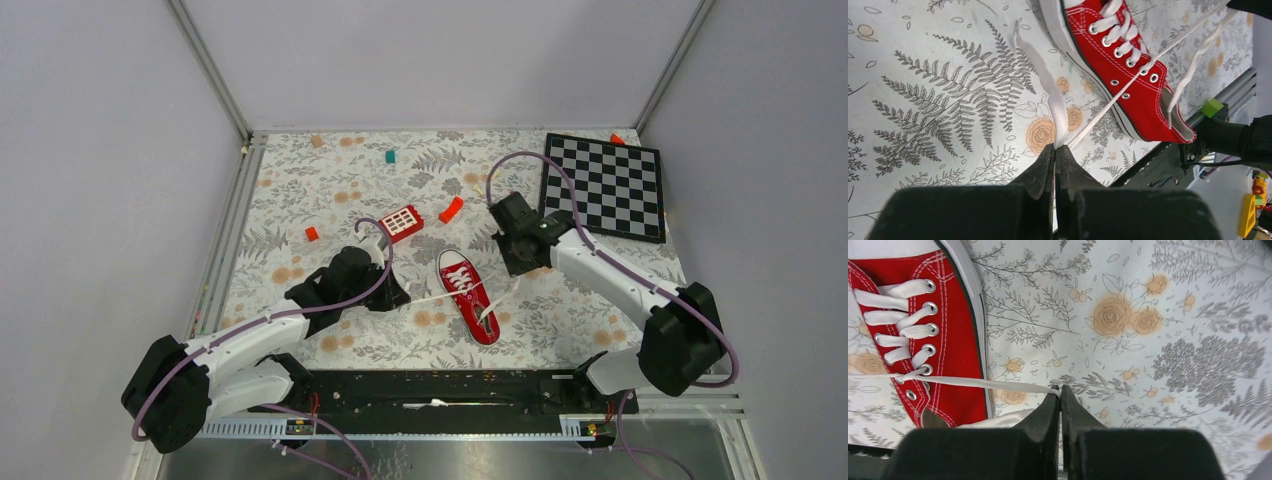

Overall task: Tie the shoes
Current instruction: Tie the shoelace on the shoe.

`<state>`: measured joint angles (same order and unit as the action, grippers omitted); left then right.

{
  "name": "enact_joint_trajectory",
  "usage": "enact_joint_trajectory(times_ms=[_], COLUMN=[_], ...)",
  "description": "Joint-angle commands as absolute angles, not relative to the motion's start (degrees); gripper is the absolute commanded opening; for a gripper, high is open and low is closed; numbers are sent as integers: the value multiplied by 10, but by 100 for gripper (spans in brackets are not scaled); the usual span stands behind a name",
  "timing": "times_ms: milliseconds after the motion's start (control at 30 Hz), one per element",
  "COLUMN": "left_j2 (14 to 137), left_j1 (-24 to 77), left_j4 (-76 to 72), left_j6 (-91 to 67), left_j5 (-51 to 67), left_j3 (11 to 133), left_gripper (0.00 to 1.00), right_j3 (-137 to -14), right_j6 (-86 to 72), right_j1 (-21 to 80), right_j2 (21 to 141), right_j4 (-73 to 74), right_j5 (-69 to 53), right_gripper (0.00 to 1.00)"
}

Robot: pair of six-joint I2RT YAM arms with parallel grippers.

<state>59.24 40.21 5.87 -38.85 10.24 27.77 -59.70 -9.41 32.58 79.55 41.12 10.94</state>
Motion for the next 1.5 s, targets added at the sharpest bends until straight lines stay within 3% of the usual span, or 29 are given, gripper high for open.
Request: enact_joint_trajectory(times_ms=[0,333,900,1100,1467], left_j2=[609,614,602,631,657], left_j1=[400,400,399,400,414], left_j4=[77,70,79,56,51], left_j6=[-365,-364,-355,-358,-359], left_j5=[74,78,51,77,73], left_j3=[289,283,290,303,342], left_gripper=[0,0,0,0,0], right_j3=[-638,-645,-589,-579,-574], right_j6=[-28,-46,-99,-105,-114], right_j1=[369,385,353,353,353], right_j2=[836,954,930,912,836], right_j4=[445,417,409,427,436], right_j5=[249,332,207,154,100], right_gripper=[0,0,0,28,41])
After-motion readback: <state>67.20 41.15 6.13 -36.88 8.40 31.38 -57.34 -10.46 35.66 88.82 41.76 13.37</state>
